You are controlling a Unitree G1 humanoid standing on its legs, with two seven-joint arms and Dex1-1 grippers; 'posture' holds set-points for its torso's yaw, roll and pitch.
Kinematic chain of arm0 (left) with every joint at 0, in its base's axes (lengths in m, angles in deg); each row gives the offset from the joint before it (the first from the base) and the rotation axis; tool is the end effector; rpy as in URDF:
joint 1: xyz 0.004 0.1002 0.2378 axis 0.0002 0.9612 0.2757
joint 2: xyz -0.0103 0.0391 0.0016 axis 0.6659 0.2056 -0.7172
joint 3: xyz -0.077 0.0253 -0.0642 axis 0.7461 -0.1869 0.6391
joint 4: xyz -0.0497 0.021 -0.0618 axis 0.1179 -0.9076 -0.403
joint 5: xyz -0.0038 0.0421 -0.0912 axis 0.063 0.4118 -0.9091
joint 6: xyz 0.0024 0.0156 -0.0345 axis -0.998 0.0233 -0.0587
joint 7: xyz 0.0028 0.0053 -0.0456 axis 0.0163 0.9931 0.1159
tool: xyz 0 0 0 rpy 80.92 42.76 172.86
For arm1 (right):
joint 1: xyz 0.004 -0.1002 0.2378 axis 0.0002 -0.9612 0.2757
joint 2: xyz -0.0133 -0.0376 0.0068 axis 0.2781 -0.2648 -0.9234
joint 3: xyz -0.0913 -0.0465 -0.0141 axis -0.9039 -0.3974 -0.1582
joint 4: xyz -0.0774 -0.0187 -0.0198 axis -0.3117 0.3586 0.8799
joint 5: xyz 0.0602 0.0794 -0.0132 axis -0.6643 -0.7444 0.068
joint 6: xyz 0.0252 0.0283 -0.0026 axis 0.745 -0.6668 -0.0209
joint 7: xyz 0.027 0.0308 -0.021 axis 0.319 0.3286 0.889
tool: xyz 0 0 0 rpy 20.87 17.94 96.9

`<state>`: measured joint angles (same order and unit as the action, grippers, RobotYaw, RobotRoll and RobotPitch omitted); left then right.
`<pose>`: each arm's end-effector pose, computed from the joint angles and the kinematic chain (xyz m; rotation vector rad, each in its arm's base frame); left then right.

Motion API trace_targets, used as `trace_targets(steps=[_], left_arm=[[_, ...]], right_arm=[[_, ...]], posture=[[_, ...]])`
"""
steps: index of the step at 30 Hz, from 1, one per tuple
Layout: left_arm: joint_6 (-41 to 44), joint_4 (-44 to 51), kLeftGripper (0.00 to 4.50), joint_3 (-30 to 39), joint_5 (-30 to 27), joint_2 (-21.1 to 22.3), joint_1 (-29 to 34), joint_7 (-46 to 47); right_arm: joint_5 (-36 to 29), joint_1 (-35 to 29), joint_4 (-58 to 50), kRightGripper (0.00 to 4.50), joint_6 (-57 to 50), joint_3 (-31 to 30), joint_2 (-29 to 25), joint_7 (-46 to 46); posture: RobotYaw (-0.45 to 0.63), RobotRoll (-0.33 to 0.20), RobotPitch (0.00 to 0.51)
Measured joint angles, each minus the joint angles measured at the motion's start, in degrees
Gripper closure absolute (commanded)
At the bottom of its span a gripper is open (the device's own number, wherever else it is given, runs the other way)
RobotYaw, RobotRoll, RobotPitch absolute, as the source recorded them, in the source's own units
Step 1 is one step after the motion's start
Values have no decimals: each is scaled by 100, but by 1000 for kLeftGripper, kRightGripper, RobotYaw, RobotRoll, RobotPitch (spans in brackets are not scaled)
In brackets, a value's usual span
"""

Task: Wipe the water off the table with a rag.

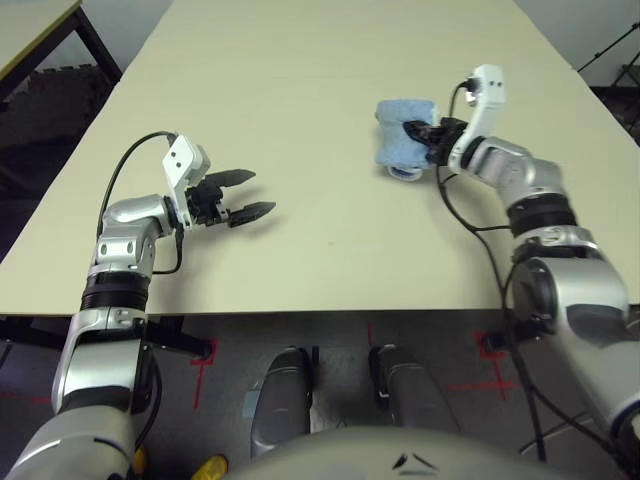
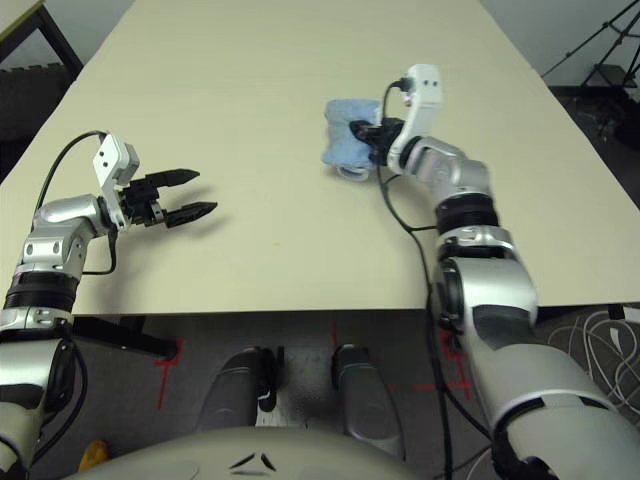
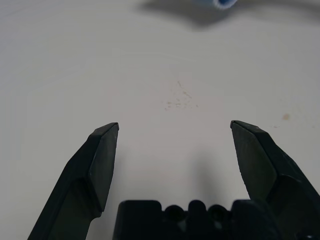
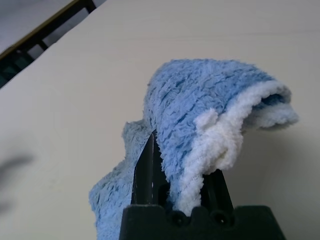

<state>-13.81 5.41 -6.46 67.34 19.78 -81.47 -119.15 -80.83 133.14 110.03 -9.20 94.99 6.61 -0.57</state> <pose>0.2960 0.2901 0.1397 0.2277 0.1212 -0.9592 0.3496 -0.2518 0.1998 0.2396 0.1866 0.5896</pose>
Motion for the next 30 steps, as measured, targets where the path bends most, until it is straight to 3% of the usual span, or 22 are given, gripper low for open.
trace_targets(steps=[3, 9, 17, 29, 30], left_arm=[[-25, -19, 0, 2, 1, 0, 1, 11], [-78, -46, 0, 0, 2, -86, -35, 25], [-139, -229, 0, -5, 19, -100, -193, 26], [-144, -224, 0, -4, 18, -79, -191, 26], [-144, -224, 0, -4, 18, -78, -191, 26]], right_arm=[[137, 95, 47, 4446, -87, -91, -761, 417], [571, 107, 692, 4446, 55, -367, -1355, 1006], [990, 57, 1427, 4446, 526, -499, -1297, 1195], [1682, -175, 2219, 4446, 1787, -653, -1125, 346], [1779, -195, 2239, 4096, 1915, -709, -1125, 238]], posture=[[-109, 0, 118], [-114, 0, 110], [-99, 0, 101], [-89, 0, 104], [-89, 0, 104]])
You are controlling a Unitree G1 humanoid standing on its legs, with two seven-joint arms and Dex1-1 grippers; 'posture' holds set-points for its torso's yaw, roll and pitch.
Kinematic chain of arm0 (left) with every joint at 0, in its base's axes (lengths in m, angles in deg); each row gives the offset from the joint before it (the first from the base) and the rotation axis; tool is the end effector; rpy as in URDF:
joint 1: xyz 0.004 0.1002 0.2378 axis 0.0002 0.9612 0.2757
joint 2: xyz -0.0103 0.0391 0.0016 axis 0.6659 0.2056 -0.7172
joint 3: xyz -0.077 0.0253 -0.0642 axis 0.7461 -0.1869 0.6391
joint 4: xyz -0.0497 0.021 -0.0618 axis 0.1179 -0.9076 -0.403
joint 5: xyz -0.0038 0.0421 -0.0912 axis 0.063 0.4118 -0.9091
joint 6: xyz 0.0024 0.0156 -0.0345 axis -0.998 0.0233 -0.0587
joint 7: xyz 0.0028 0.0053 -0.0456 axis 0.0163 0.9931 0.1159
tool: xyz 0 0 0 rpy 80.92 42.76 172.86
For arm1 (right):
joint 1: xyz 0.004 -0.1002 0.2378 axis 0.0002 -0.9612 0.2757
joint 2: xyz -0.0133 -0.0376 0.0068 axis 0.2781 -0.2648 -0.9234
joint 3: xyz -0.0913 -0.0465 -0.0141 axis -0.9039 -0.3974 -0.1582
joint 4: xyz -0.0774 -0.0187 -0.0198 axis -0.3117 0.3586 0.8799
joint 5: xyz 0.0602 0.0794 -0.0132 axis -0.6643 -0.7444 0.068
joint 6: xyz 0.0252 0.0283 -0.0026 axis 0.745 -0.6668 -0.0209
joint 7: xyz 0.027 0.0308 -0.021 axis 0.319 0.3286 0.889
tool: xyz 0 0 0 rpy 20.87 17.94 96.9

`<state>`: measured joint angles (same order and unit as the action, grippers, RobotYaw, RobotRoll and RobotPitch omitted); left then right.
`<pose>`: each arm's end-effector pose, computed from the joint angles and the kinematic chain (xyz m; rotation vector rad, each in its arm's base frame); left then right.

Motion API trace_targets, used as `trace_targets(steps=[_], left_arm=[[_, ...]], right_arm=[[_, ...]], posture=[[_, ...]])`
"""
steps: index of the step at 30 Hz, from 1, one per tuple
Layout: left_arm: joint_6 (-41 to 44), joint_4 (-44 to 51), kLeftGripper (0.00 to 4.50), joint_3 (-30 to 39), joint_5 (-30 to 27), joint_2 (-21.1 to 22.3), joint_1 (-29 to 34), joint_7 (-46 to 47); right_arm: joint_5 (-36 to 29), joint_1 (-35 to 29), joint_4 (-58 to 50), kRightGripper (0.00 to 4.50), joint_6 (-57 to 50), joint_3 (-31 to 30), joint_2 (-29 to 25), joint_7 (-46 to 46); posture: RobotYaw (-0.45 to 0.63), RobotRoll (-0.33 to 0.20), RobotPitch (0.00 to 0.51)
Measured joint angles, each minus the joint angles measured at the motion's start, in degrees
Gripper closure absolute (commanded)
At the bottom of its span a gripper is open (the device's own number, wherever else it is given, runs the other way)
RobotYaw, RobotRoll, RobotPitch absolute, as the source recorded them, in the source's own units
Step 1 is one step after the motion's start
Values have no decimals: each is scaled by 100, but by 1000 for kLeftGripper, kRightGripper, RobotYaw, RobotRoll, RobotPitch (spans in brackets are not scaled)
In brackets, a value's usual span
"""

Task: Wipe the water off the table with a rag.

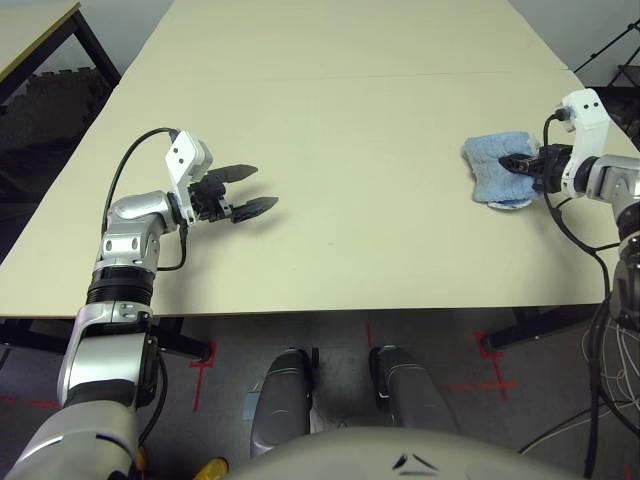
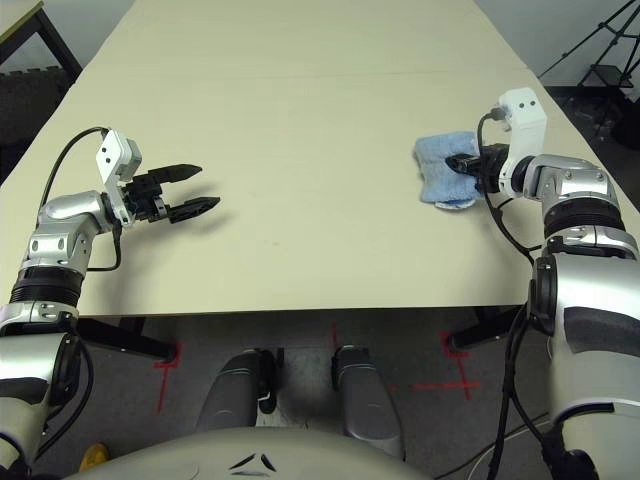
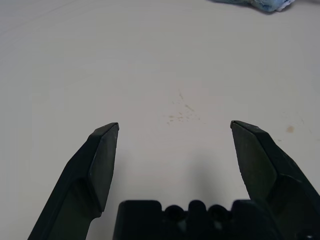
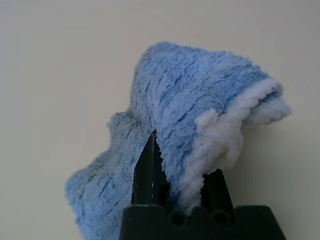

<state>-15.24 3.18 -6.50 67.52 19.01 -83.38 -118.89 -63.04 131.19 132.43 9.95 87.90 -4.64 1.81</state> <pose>0.3012 0.2874 0.1417 0.2271 0.0966 -0.9560 0.3210 -0.3281 0.1637 -0.1355 0.4527 0.3192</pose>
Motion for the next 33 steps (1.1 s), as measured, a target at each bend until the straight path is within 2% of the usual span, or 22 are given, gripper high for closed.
trace_targets(steps=[3, 11, 18, 22, 26, 33], left_arm=[[2, 6, 0, 0, 0, 0, 2, 0], [8, 33, 0, 0, 0, 0, 10, 9], [7, 59, 0, 68, -19, -92, 27, 286], [1, 243, 0, 473, -45, -205, 78, 1150], [-29, 548, 0, 921, -23, -267, 355, 2250], [-172, 628, 0, 1459, 162, -464, 649, 4102]], right_arm=[[248, -36, 79, 3117, 266, -122, 2, -277], [491, 4, 105, 50, 335, -139, -218, -400], [796, 116, -117, 16, 599, -324, -951, -354], [343, 44, -186, 16, 1052, 257, -997, -507], [-500, -240, -374, 16, 1460, 1154, -715, -489], [-1262, -904, -546, 16, 1988, 1873, -124, -518]], posture=[[-97, 0, 109], [-114, 0, 116], [-136, 0, 125], [-128, 0, 132], [-98, 0, 143], [-75, 0, 148]])
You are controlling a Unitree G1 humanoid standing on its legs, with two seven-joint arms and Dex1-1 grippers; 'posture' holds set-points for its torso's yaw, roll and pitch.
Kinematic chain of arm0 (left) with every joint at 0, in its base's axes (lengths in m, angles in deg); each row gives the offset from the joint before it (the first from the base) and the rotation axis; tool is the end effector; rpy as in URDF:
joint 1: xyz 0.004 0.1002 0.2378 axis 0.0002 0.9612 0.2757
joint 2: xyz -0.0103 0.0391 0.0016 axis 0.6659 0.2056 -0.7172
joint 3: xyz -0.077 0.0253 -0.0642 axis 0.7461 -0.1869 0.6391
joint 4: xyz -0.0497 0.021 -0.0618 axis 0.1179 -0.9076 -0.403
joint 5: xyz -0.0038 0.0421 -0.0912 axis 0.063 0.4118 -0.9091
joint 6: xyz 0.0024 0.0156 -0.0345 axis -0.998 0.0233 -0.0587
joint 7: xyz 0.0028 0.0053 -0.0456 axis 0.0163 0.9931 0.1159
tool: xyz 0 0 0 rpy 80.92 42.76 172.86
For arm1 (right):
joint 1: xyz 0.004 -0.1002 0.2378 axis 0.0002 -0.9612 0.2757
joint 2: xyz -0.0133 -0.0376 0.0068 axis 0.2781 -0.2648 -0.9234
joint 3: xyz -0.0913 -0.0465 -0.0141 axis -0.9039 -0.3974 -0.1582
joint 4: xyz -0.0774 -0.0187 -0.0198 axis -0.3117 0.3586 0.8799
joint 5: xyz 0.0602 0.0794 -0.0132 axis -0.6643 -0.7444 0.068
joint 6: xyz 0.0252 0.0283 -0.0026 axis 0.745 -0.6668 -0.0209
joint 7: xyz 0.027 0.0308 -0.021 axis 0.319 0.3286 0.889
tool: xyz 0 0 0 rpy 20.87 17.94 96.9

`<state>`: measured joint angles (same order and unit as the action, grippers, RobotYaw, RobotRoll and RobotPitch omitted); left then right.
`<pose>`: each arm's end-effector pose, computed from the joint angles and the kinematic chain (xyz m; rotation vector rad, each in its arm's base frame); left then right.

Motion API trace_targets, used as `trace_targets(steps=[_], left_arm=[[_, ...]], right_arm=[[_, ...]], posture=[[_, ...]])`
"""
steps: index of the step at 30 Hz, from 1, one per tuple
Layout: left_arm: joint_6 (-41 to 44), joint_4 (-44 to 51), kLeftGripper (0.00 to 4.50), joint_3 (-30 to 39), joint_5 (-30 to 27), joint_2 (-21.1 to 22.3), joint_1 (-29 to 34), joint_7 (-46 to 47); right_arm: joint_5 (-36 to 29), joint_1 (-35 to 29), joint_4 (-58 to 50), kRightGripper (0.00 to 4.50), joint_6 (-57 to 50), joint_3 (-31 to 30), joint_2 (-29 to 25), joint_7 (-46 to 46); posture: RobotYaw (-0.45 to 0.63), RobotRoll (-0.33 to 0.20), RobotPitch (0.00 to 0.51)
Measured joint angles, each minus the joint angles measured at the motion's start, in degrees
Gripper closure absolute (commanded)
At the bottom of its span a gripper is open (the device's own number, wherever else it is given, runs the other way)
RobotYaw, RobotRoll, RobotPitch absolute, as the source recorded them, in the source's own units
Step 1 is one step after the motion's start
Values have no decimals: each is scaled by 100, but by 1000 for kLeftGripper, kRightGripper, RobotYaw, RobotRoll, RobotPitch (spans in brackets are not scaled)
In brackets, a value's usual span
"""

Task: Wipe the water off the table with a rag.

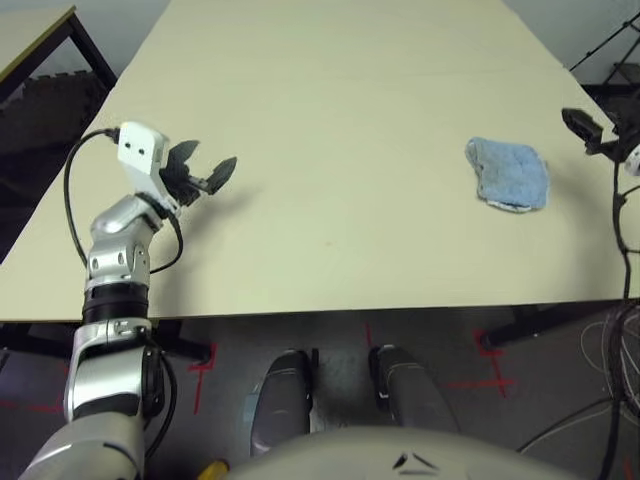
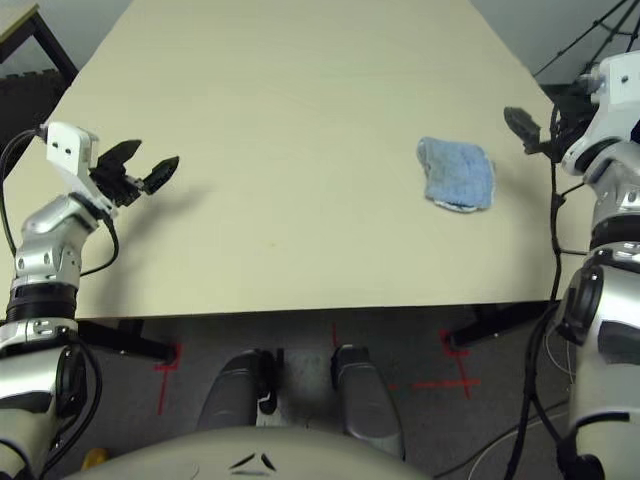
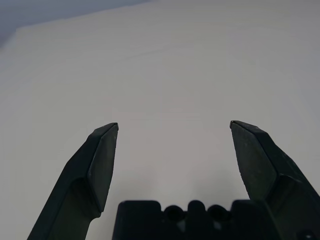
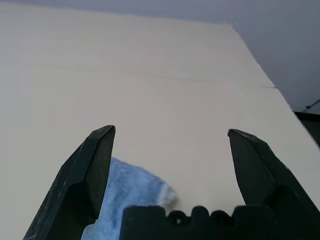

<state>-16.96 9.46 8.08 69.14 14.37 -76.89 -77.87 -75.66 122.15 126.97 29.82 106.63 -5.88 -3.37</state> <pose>0.2764 0.3063 0.1328 0.1259 -0.1110 -0.1045 0.2912 -0.3618 0.1602 -0.0011 -0.0890 0.1109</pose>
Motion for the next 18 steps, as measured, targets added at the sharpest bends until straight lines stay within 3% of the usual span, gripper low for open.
trace_targets(steps=[8, 18], left_arm=[[-545, -765, 0, 134, 166, -46, -348, 1067], [-1000, -1418, 0, 116, 256, -34, -706, 1322]], right_arm=[[-343, -229, -53, 16, 305, 272, 308, -159], [-403, -315, -64, 16, 403, 281, 329, -289]], posture=[[-85, 0, 143], [-93, 0, 161]])
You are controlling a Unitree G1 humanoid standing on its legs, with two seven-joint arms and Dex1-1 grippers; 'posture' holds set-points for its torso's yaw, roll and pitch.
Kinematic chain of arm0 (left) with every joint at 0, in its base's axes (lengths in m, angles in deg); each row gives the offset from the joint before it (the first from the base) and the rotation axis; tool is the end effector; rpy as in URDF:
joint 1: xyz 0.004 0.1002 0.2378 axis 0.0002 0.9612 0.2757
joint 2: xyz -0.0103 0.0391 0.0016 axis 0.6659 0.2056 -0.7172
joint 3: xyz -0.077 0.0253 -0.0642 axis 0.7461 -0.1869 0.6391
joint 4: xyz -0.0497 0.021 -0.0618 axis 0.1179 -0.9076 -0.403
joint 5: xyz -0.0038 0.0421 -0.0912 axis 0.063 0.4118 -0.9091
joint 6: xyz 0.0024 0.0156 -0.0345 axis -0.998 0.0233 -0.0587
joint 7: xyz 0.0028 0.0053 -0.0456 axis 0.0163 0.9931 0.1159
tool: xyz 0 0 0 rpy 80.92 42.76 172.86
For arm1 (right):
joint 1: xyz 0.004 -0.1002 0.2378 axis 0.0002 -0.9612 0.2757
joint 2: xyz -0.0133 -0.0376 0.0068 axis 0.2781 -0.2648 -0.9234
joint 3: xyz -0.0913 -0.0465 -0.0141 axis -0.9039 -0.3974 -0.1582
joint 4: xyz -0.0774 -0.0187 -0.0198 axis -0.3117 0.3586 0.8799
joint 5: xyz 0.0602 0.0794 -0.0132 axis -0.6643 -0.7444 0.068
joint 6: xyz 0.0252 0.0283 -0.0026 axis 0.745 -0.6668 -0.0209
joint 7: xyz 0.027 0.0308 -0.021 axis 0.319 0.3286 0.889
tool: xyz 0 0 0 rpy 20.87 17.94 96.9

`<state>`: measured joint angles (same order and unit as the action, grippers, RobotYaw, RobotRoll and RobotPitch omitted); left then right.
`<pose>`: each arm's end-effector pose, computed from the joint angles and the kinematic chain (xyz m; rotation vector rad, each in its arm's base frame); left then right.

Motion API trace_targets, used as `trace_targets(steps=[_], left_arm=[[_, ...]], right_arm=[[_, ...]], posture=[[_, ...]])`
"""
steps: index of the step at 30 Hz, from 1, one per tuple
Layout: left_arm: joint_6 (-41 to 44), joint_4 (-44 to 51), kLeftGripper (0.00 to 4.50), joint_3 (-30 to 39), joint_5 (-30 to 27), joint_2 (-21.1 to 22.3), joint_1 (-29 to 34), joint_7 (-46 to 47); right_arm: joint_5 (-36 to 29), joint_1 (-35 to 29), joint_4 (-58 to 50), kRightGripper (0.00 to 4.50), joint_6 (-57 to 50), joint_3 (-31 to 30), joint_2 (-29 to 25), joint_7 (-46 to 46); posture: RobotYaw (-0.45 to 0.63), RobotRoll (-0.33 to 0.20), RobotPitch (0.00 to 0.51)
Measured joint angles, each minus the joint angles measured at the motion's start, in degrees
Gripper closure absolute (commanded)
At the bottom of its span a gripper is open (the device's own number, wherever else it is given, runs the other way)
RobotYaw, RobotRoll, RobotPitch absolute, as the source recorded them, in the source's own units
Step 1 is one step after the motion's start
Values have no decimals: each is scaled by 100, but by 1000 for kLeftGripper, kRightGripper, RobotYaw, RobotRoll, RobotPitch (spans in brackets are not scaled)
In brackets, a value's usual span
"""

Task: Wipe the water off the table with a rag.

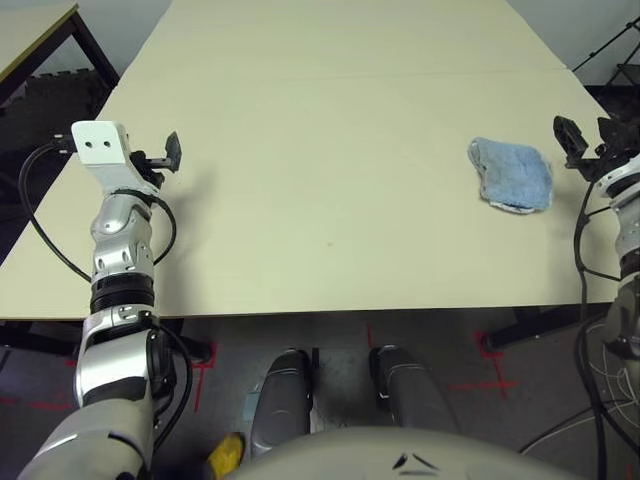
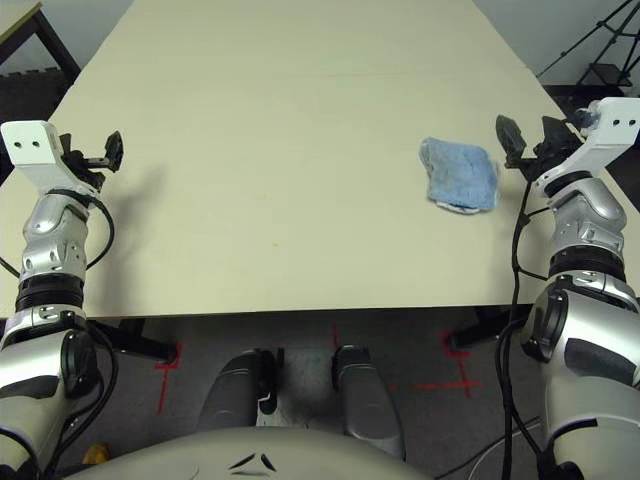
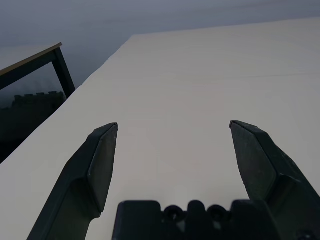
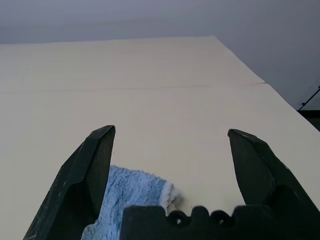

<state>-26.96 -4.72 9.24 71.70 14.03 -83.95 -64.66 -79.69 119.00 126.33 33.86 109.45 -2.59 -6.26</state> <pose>0.2918 0.3099 0.1300 0.1065 -0.1758 0.1697 0.2875 -0.3555 0.1392 0.0812 -0.1612 0.0470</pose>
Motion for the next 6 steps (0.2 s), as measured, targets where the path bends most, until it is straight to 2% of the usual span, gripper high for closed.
trace_targets(steps=[6], left_arm=[[-84, -169, 0, -3, 37, 55, -26, -3]], right_arm=[[0, -26, 0, 16, 14, -5, 2, -25]], posture=[[-79, 0, 148]])
